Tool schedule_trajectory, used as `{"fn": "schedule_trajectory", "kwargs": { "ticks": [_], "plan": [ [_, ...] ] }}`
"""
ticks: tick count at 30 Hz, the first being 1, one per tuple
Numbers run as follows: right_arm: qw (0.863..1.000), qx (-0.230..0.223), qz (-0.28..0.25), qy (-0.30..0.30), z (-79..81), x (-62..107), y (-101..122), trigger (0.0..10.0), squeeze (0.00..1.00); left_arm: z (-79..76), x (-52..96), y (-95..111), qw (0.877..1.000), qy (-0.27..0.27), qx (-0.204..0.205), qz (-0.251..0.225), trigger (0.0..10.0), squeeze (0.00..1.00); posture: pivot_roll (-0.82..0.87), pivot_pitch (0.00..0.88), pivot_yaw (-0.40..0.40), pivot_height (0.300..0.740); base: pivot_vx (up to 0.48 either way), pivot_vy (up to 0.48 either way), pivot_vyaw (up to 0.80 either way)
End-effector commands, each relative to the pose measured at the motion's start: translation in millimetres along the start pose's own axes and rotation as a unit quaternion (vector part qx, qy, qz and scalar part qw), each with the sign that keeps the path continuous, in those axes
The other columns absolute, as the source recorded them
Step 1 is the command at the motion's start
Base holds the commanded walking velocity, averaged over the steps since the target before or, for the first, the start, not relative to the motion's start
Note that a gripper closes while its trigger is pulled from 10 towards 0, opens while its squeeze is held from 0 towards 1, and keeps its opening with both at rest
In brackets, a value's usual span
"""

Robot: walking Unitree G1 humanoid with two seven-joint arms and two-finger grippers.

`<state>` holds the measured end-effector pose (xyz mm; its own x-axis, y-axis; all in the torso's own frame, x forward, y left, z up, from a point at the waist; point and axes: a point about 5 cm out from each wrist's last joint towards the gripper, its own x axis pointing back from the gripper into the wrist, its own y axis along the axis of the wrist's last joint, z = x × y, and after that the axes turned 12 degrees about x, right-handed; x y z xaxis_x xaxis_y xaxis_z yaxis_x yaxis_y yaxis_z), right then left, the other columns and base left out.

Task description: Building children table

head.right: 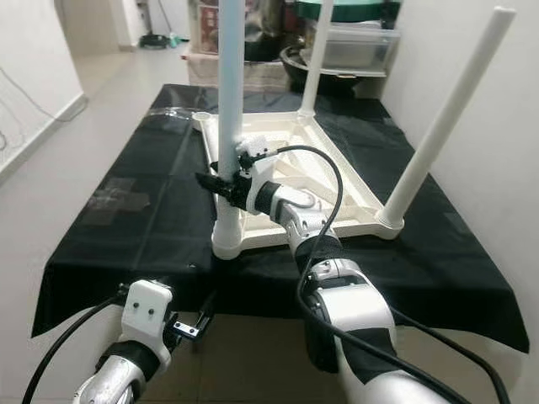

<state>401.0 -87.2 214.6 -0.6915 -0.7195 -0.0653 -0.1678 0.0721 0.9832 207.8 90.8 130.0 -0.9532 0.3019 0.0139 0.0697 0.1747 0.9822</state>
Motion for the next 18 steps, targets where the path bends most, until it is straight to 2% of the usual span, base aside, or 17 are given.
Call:
{"fn": "schedule_trajectory", "kwargs": {
  "ticks": [1, 2, 3, 4, 5, 6, 7, 8, 9, 10, 12, 13, 14, 15, 16, 17, 18],
  "plan": [
    [0.997, -0.025, -0.008, -0.077, -12.5, 6.5, -1, 0.0, 0.0, -0.2, 0.5, -4, 1.0, -0.004, -0.002, 0.008, 10.0, 0.0, 0.11, 0.027, -0.084, 0.74, 0.0, 0.0, 0.0],
    [0.997, -0.025, -0.008, -0.077, -12.5, 6.5, -1, 0.0, 0.0, -0.2, 0.5, -4, 1.0, -0.004, -0.002, 0.008, 10.0, 0.0, 0.11, 0.027, -0.084, 0.74, 0.0, 0.0, 0.0],
    [0.987, -0.019, 0.013, -0.162, -20.3, 10.0, -5, 0.0, 0.0, 0.1, 0.4, -4, 1.0, -0.003, -0.002, 0.008, 10.0, 0.0, 0.11, 0.031, -0.086, 0.74, 0.0, 0.0, 0.0],
    [0.935, -0.013, 0.052, -0.349, -39.0, 25.9, -13, 0.0, 0.0, 0.7, 0.6, -3, 1.0, -0.002, -0.002, 0.008, 10.0, 0.0, 0.11, 0.031, -0.08, 0.74, 0.0, 0.0, 0.0],
    [0.935, -0.013, 0.052, -0.349, -39.0, 25.9, -13, 0.0, 0.0, 0.7, 0.6, -3, 1.0, -0.002, -0.002, 0.008, 10.0, 0.0, 0.11, 0.031, -0.08, 0.74, 0.0, 0.0, 0.0],
    [0.902, -0.001, 0.064, -0.427, -46.6, 36.8, -15, 0.0, 0.0, 0.8, 0.6, -3, 1.0, -0.002, -0.002, 0.008, 10.0, 0.0, 0.11, 0.032, -0.081, 0.74, 0.0, 0.0, 0.0],
    [0.88, 0.005, 0.068, -0.471, -50.5, 43.6, -16, 0.0, 0.0, 0.8, 0.6, -3, 1.0, -0.002, -0.003, 0.007, 10.0, 0.0, 0.11, 0.032, -0.081, 0.74, 0.0, 0.0, 0.0],
    [0.88, 0.005, 0.068, -0.471, -50.5, 43.6, -16, 0.0, 0.0, 0.8, 0.6, -3, 1.0, -0.002, -0.003, 0.007, 10.0, 0.0, 0.11, 0.032, -0.081, 0.74, 0.0, 0.0, 0.0],
    [0.861, -0.01, 0.068, -0.503, -47.4, 45.7, -16, 0.0, 0.0, 0.6, 0.4, -3, 1.0, -0.003, -0.003, 0.008, 10.0, 0.0, 0.11, 0.033, -0.08, 0.74, 0.0, 0.0, 0.0],
    [0.852, -0.024, 0.068, -0.518, -44.3, 46.1, -17, 0.0, 0.0, 0.5, 0.3, -3, 1.0, -0.004, -0.004, 0.008, 10.0, 0.0, 0.11, 0.033, -0.08, 0.74, 0.0, 0.0, 0.0],
    [0.847, -0.034, 0.068, -0.525, -41.9, 45.7, -17, 0.0, 0.0, 0.5, 0.2, -3, 1.0, -0.004, -0.004, 0.007, 10.0, 0.0, 0.11, 0.033, -0.08, 0.74, 0.0, 0.0, 0.0],
    [0.853, -0.044, 0.064, -0.517, -34.2, 37.7, -15, 0.0, 0.0, 0.3, 0.2, -3, 1.0, -0.004, -0.005, 0.008, 10.0, 0.0, 0.11, 0.036, -0.083, 0.74, 0.0, 0.0, 0.0],
    [0.865, -0.054, 0.056, -0.495, -26.6, 27.8, -12, 4.6, 0.0, 0.2, 0.0, -3, 1.0, -0.004, -0.005, 0.008, 10.0, 0.0, 0.11, 0.035, -0.085, 0.74, 0.0, 0.0, 0.0],
    [0.865, -0.054, 0.056, -0.495, -26.6, 27.8, -12, 4.6, 0.0, 0.2, 0.0, -3, 1.0, -0.004, -0.005, 0.008, 10.0, 0.0, 0.11, 0.035, -0.085, 0.74, 0.0, 0.0, 0.0],
    [0.874, -0.061, 0.05, -0.479, -21.1, 21.0, -10, 4.6, 0.0, 0.1, -0.1, -3, 1.0, -0.004, -0.005, 0.008, 10.0, 0.0, 0.11, 0.036, -0.085, 0.74, 0.0, 0.0, 0.0],
    [0.874, -0.061, 0.05, -0.479, -21.1, 21.0, -10, 4.6, 0.0, 0.1, -0.1, -3, 1.0, -0.004, -0.005, 0.008, 10.0, 0.0, 0.11, 0.036, -0.085, 0.74, 0.0, 0.0, 0.0],
    [0.888, -0.069, 0.042, -0.453, -15.1, 14.0, -10, 10.0, 0.0, 0.1, -0.2, -3, 1.0, -0.003, -0.005, 0.008, 10.0, 0.0, 0.11, 0.037, -0.087, 0.74, 0.0, 0.0, 0.0]
  ]
}}
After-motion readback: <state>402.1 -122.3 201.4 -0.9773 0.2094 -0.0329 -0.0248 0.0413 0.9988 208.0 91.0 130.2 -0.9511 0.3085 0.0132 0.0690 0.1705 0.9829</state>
